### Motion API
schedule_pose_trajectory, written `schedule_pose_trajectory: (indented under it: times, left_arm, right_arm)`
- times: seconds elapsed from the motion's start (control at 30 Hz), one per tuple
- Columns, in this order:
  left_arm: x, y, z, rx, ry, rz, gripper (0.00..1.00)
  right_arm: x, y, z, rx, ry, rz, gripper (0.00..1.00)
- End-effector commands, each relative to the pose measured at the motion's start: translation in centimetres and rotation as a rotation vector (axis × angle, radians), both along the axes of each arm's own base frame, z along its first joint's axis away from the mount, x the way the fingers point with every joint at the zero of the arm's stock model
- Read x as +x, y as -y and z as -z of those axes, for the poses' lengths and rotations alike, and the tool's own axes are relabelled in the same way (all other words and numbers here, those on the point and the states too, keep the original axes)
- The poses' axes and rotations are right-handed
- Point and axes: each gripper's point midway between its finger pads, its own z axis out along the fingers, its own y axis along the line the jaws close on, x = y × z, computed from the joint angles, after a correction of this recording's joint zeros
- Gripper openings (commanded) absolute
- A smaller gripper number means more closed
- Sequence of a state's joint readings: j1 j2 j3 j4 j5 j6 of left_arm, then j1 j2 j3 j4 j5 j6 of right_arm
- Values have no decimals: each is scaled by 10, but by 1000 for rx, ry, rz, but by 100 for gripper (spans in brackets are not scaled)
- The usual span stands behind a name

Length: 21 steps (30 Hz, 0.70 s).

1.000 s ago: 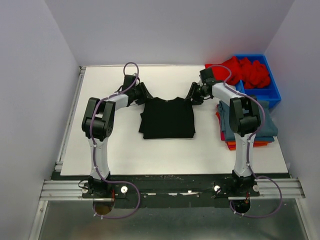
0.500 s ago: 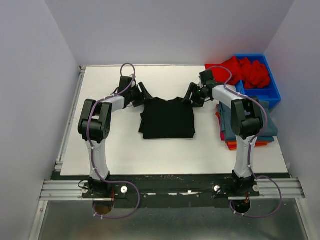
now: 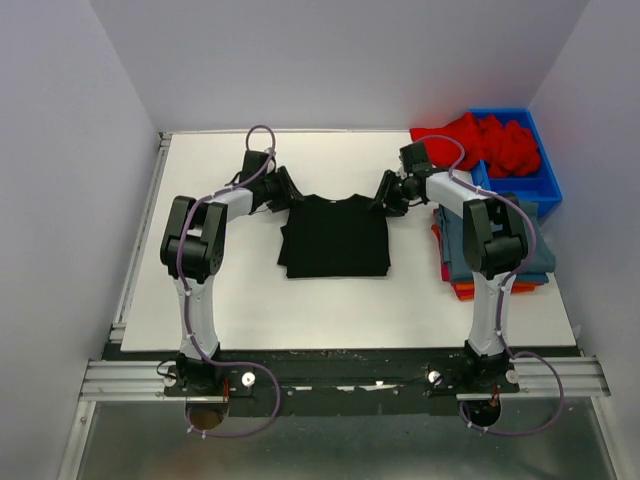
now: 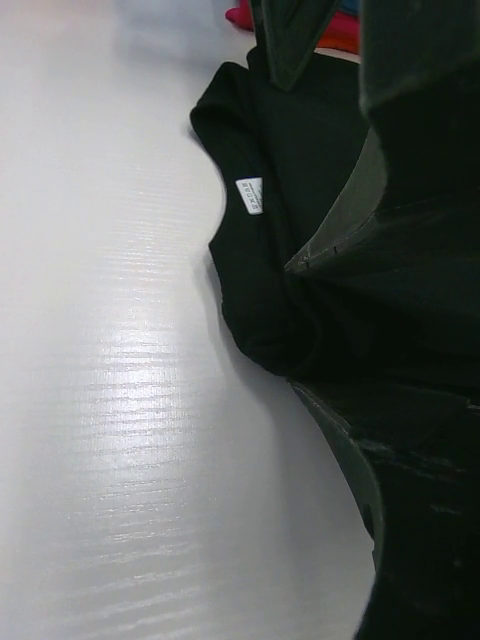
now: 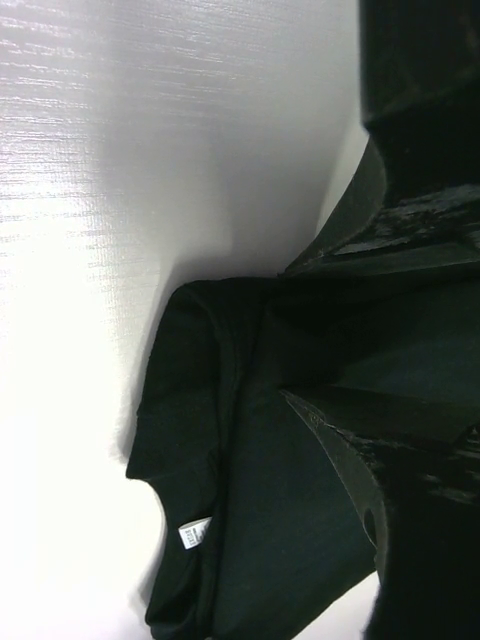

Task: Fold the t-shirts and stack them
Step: Put the neatly folded tshirt into the corner of the board with both arms

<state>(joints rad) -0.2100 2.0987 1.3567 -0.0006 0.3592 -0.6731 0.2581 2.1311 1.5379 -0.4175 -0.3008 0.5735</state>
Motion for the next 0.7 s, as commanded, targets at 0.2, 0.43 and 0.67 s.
schedule_pose_trajectory:
  times: [0.2,0.43,0.67]
  left_arm:
    - [-11,11,44,-10,-63,-34,0]
    - [-2,1,-2,-9,107,-85,0]
    - [-18,-6,-80,-26,293,-93,0]
  right_arm:
    - [5,-17,10,-26,-34,-56,4]
    - [10,-4,-34,-73,88,-22,1]
    - [-10,3,-87,-46,235,-34,1]
